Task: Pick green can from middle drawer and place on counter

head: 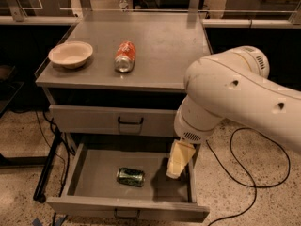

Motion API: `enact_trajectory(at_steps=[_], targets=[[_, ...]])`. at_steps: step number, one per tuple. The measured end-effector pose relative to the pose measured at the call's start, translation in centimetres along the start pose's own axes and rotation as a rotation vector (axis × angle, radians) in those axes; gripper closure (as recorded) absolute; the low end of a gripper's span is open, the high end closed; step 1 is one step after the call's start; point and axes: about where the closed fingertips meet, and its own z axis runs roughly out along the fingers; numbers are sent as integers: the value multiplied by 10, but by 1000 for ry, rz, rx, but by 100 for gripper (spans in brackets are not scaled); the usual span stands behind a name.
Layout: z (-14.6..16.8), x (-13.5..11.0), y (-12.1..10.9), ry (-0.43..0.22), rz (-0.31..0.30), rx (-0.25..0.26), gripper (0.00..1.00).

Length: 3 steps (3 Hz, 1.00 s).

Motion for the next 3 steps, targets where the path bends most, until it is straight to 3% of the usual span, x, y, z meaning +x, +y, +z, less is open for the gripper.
enact_trajectory(at_steps=[1, 2, 3], targets=[[0, 0, 0, 0, 0, 0, 0], [37, 0, 13, -8, 24, -42, 0], [100, -5, 26, -23, 59, -97, 0]])
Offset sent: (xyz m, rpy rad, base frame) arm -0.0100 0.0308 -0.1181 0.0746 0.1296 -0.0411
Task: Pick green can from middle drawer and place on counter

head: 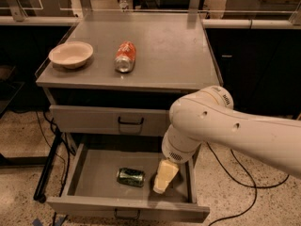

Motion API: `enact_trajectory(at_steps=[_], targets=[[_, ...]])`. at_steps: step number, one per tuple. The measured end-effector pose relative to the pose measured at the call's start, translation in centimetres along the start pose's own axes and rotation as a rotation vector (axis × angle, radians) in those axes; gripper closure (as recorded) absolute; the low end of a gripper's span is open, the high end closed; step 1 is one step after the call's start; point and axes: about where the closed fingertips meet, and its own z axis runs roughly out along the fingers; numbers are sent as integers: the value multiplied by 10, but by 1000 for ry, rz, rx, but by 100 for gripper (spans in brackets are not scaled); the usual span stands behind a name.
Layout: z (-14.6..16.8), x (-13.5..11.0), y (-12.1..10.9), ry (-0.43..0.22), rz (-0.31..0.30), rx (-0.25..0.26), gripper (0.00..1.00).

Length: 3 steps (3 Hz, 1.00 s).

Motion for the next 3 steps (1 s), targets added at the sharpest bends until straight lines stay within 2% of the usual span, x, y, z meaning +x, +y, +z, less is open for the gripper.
enact_trajectory(at_steps=[1, 2, 3], targets=[[0, 0, 0, 0, 0, 0, 0], [20, -1, 11, -12, 12, -18, 0], [82, -22, 10, -48, 28, -42, 0]])
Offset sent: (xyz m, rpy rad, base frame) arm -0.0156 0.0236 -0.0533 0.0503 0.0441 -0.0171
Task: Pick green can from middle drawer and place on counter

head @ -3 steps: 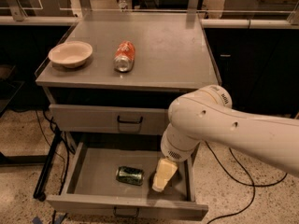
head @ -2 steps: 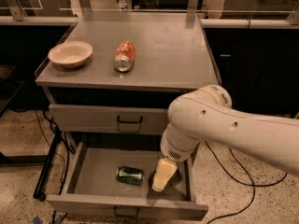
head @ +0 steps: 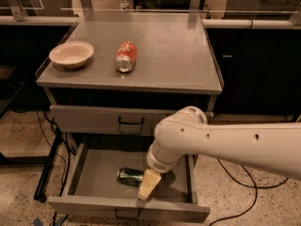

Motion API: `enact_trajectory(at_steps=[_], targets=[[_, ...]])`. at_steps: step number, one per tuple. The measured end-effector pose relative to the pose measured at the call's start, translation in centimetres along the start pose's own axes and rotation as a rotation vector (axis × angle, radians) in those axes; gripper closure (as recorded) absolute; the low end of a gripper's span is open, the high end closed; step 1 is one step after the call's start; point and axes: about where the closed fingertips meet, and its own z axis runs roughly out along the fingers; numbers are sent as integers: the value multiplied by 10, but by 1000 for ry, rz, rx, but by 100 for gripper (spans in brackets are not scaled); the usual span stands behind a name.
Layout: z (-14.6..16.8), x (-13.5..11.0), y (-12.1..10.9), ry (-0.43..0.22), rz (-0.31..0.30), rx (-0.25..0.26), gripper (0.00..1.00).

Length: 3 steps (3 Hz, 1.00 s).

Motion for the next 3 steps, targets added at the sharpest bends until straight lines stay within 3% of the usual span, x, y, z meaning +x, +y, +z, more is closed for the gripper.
enact_trajectory(at_steps=[2, 3], targets=[[18, 3, 4, -29, 16, -23, 0], [47, 6, -6, -77, 50, -17, 0]])
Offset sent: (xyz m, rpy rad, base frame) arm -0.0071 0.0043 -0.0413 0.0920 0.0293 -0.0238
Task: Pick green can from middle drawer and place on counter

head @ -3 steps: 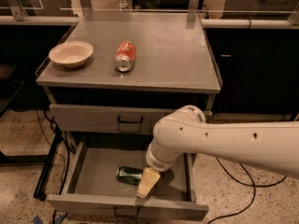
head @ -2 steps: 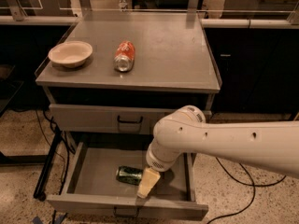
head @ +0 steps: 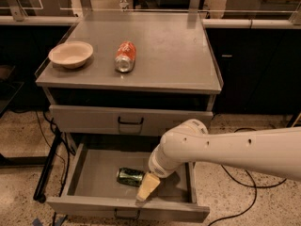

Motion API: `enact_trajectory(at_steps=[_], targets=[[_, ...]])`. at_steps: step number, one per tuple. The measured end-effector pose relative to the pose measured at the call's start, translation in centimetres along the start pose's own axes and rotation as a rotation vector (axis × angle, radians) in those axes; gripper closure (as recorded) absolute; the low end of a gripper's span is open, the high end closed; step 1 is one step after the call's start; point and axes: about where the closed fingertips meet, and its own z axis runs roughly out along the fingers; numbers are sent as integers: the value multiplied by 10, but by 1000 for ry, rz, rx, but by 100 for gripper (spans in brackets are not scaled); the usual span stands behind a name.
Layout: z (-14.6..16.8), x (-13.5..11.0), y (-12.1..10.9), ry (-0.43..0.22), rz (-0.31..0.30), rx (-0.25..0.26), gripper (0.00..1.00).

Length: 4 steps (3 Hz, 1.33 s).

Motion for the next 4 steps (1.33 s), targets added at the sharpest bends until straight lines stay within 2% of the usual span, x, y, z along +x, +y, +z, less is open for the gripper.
enact_trajectory(at_steps=[1, 2, 3, 4], targets=[[32, -4, -13, -43, 10, -1, 0], [32, -4, -13, -43, 10, -1, 0], [42, 0, -19, -53, 14, 23, 0], [81, 3, -49, -79, 22, 68, 0]])
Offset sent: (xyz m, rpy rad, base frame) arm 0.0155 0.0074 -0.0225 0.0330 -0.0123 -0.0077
